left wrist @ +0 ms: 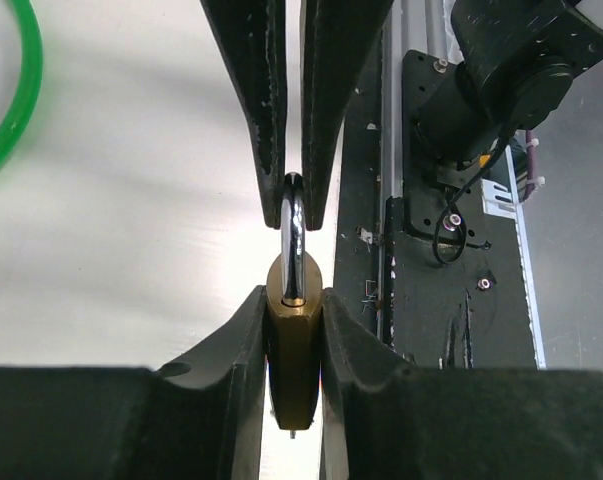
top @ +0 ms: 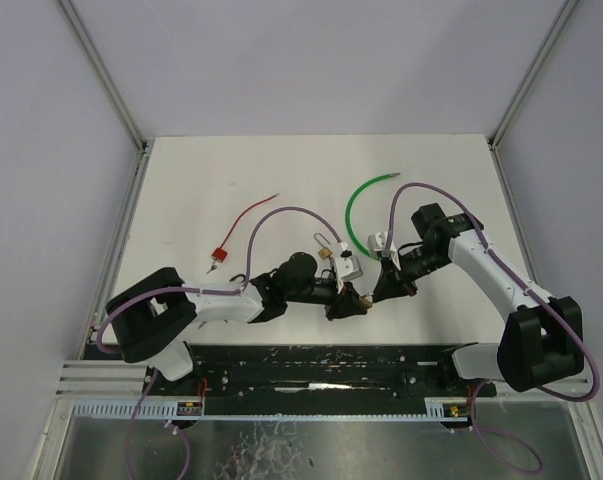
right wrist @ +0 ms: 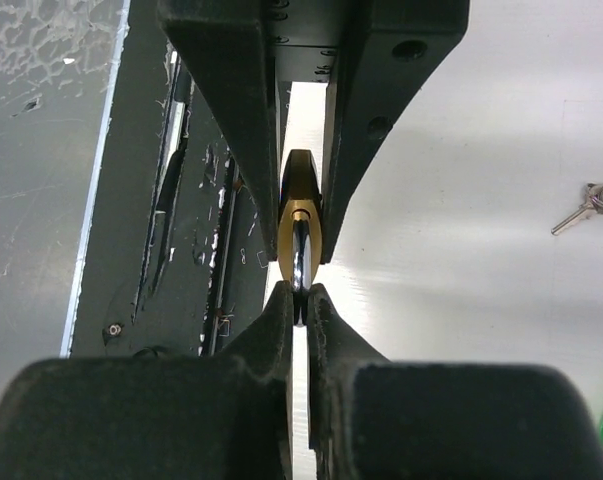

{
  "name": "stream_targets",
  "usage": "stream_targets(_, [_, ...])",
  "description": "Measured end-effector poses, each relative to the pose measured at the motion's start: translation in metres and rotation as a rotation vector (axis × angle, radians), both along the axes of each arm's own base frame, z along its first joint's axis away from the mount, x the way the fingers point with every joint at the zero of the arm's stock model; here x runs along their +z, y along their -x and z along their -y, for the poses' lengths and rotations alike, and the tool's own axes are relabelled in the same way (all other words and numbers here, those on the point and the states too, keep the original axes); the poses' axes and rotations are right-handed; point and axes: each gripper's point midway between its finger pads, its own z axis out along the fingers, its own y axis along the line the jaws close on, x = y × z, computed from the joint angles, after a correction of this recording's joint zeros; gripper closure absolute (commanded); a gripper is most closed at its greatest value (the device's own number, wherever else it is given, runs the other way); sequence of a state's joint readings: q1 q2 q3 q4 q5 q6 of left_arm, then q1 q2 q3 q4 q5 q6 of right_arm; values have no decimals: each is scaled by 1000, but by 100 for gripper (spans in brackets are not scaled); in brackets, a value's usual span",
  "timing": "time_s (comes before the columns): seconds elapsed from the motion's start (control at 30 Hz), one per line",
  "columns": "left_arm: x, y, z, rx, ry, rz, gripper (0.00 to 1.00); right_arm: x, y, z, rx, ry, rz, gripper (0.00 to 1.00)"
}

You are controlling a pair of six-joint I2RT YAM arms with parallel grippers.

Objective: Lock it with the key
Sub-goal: Lock the lock.

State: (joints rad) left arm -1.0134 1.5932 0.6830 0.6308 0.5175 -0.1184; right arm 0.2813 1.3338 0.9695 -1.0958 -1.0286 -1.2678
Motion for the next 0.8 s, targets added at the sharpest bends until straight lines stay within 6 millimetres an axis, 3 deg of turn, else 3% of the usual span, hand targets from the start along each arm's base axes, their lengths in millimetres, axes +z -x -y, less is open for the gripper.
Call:
stream_targets(0.03, [0,0,0,0,1,-3,100,0,0,0,0,-2,-2,80])
stream_targets(0.1, [1,1,-1,4,10,-6,100,1,1,-1,0,-10,-6,49])
stream_targets(0.17, [0,4,-5,9,18,-20,100,5,0,-4,4,-36,7,31])
stream_targets(0.3, [0,14,-24,42,61,-69,100,17,0,-5,-6,-89,91,13])
stream_targets(0.5, [16,18,-44,115,212,-183,100,37,9,-5,-17,-182,208,10])
stream_targets(0.8, [44,5,-29,128,275,-221,100,37,10,-14,-29,-245,88,21])
